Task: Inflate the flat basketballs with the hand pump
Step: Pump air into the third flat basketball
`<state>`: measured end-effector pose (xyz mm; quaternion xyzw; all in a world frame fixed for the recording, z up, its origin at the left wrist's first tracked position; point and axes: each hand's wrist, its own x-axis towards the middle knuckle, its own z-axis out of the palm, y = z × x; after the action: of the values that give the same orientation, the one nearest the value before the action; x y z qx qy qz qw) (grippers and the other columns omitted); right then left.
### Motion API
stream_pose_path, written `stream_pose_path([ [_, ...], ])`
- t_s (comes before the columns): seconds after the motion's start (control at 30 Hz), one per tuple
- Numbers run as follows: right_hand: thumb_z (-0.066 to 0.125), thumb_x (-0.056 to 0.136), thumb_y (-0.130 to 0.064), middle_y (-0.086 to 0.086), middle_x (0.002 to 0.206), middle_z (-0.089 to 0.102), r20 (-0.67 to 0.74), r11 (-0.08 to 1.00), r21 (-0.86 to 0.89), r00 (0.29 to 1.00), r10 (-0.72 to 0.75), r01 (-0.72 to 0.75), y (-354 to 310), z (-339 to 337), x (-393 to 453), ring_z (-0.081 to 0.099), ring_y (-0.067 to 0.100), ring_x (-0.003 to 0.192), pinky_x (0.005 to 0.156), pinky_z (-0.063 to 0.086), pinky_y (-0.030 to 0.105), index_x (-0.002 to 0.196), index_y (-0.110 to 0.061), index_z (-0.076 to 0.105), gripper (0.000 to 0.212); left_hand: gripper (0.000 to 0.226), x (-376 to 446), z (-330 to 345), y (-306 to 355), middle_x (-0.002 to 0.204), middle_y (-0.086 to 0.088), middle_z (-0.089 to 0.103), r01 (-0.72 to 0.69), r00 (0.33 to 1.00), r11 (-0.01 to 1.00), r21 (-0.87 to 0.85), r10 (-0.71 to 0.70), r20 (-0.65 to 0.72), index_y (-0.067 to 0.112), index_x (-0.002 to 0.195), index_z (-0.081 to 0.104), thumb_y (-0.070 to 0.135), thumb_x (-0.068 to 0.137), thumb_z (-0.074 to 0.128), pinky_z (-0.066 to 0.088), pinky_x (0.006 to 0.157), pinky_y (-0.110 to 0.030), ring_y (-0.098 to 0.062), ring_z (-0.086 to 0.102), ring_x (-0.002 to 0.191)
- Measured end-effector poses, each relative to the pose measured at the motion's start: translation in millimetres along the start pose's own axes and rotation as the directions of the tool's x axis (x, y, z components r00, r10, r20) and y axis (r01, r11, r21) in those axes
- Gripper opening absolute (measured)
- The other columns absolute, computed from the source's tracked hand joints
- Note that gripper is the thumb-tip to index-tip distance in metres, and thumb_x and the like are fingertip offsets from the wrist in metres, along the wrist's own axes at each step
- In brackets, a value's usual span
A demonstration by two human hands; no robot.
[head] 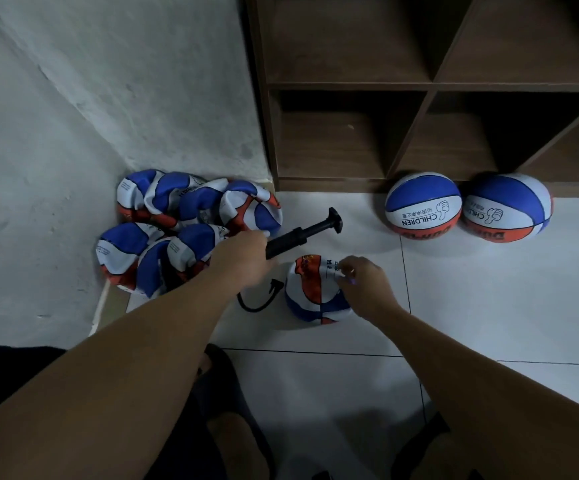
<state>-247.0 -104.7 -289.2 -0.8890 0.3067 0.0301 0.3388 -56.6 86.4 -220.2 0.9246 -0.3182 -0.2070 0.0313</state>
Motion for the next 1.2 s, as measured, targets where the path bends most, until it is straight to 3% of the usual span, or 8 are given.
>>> stream_pose_path([
  [0.13,0.067,0.095,-0.02,0.003,0.123,0.064,0.085,0.918,-0.366,0.988,-0.131,0.154,20.9,35.4,25.9,0.057,0.029,0.11,0.091,0.054,0.041,0.125,-0.02,0.072,0.031,0.034,2.0,12.7,-7.8,0.08,-0.003,0.067,0.045,0.999,0.998,-0.041,-0.044,0.027,0.018,0.087,0.065,0.049,0.099,0.067,0.048,0.061,-0.034,-0.027,0.068,0.077],
  [0.23,0.066,0.092,-0.027,-0.002,0.11,0.06,0.106,0.829,-0.523,0.981,-0.165,0.196,27.3,49.5,37.1,0.054,0.024,0.1,0.083,0.049,0.034,0.114,-0.024,0.07,0.022,0.034,4.6,13.5,-14.9,0.077,-0.003,0.066,0.086,0.995,0.99,-0.109,-0.08,0.054,0.018,0.083,0.064,0.048,0.097,0.068,0.046,0.058,-0.033,-0.025,0.067,0.074],
  [0.43,0.06,0.102,-0.027,0.0,0.091,0.054,0.044,0.921,-0.361,0.989,-0.139,0.146,20.7,34.4,36.5,0.059,0.024,0.082,0.067,0.037,0.034,0.092,-0.017,0.062,0.015,0.028,11.6,6.4,-20.5,0.079,-0.003,0.065,0.12,0.99,0.971,-0.208,-0.1,0.101,0.019,0.084,0.061,0.042,0.095,0.072,0.046,0.059,-0.033,-0.025,0.065,0.073],
  [0.6,0.063,0.102,-0.03,-0.002,0.086,0.055,-0.069,0.987,-0.132,0.992,-0.103,0.094,20.7,-10.9,30.7,0.055,0.016,0.072,0.066,0.052,0.04,0.086,-0.018,0.061,0.021,0.03,12.7,-14.1,-19.4,0.071,-0.003,0.063,0.127,0.99,0.935,-0.33,-0.101,0.093,0.021,0.073,0.058,0.036,0.093,0.073,0.047,0.06,-0.033,-0.026,0.065,0.067],
  [0.8,0.072,0.101,-0.028,-0.007,0.09,0.07,-0.115,0.967,0.254,0.993,-0.007,0.036,-3.7,-87.2,15.8,0.066,0.013,0.083,0.075,0.059,0.037,0.092,-0.026,0.068,0.011,0.015,3.2,-79.6,-12.9,0.086,-0.005,0.077,0.101,0.993,0.888,-0.449,-0.062,0.099,0.018,0.099,0.074,0.033,0.096,0.074,0.061,0.072,-0.038,-0.021,0.074,0.076],
  [0.97,0.074,0.102,-0.021,-0.002,0.075,0.068,-0.17,0.864,0.478,0.982,-0.086,0.158,-49.4,-131.6,-4.6,0.063,0.012,0.07,0.07,0.054,0.03,0.081,-0.016,0.065,0.023,0.017,-30.6,-137.4,24.2,0.098,-0.009,0.081,0.045,0.996,0.677,-0.735,0.028,0.087,0.016,0.117,0.075,0.024,0.102,0.075,0.052,0.053,-0.023,-0.012,0.078,0.069],
  [1.1,0.073,0.103,-0.025,0.002,0.076,0.07,-0.23,0.809,0.557,0.971,-0.066,0.187,-78.9,-140.6,-22.5,0.065,0.017,0.07,0.069,0.053,0.029,0.081,-0.015,0.064,0.026,0.034,-51.3,-158.9,49.5,0.108,-0.008,0.082,0.053,0.992,0.41,-0.911,0.087,0.097,0.01,0.126,0.074,0.033,0.102,0.075,0.05,0.068,-0.035,-0.017,0.078,0.082],
  [1.2,0.073,0.102,-0.031,0.0,0.076,0.071,-0.305,0.835,0.52,0.952,-0.015,0.18,-89.9,-141.9,-30.0,0.068,0.02,0.073,0.069,0.053,0.029,0.082,-0.017,0.065,0.026,0.045,-60.1,-167.4,55.5,0.094,-0.011,0.073,0.125,0.983,0.255,-0.959,0.096,0.153,0.005,0.112,0.072,0.049,0.101,0.072,0.047,0.053,-0.029,-0.019,0.067,0.074],
])
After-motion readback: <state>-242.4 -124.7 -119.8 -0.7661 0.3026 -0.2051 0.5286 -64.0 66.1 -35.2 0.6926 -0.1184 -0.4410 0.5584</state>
